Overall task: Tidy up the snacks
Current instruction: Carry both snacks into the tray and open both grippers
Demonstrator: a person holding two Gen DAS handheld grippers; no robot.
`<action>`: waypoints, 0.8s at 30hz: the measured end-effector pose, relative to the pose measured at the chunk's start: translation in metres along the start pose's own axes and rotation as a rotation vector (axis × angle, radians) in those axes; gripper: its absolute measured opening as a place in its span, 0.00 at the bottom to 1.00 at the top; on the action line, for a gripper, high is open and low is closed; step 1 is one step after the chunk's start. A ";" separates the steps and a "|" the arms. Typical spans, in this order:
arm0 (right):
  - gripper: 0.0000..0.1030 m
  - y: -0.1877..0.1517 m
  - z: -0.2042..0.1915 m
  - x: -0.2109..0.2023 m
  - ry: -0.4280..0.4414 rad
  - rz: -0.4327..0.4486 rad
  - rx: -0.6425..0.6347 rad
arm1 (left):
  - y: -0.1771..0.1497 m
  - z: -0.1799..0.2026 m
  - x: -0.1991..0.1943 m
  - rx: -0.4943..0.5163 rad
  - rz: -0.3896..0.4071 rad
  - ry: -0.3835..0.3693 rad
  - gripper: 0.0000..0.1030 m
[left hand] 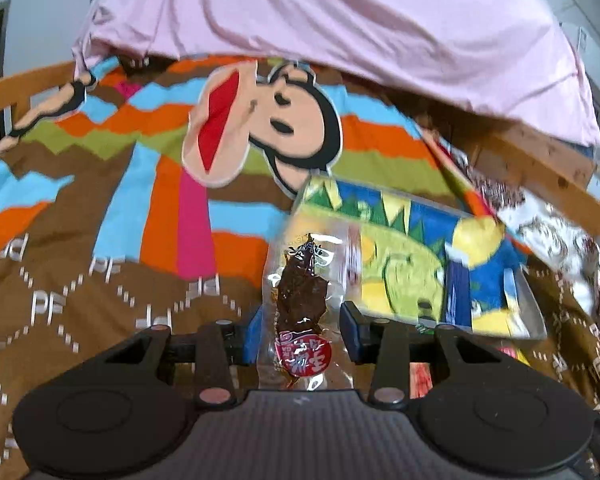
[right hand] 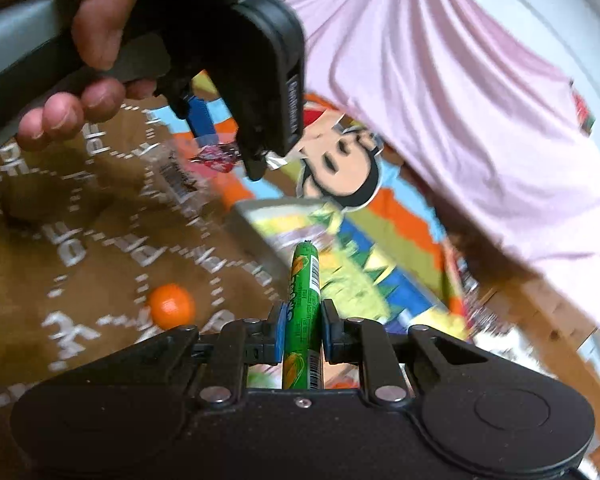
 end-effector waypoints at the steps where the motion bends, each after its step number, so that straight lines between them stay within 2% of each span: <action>1: 0.18 0.002 0.006 0.007 -0.013 0.012 0.002 | 0.004 0.001 0.003 0.011 0.026 -0.001 0.43; 5: 0.18 0.004 0.034 0.035 -0.057 0.035 0.051 | 0.020 0.006 0.026 0.044 0.109 0.001 0.43; 7: 0.18 0.003 0.049 0.051 -0.052 0.022 0.115 | 0.027 0.008 0.041 0.005 0.097 -0.014 0.43; 10: 0.18 0.001 0.067 0.071 -0.025 0.007 0.221 | 0.034 0.013 0.055 -0.074 0.122 -0.065 0.44; 14: 0.18 0.001 0.075 0.097 -0.010 -0.008 0.282 | 0.038 0.020 0.077 -0.057 0.143 -0.067 0.44; 17: 0.18 0.001 0.076 0.110 -0.003 -0.021 0.305 | 0.041 0.019 0.093 -0.068 0.143 -0.072 0.44; 24: 0.18 -0.009 0.080 0.140 0.010 -0.080 0.298 | 0.044 0.004 0.115 -0.136 0.086 -0.091 0.44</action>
Point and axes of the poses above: each gripper's, at about its wrist camera, not at the fingertips, and x roughly the way its jaws point, z to its right, y to its top, the point moved 6 cm from there along x, roughly the way its jaws point, and after that the axes turned 2 degrees about x, right-handed, at the moved point
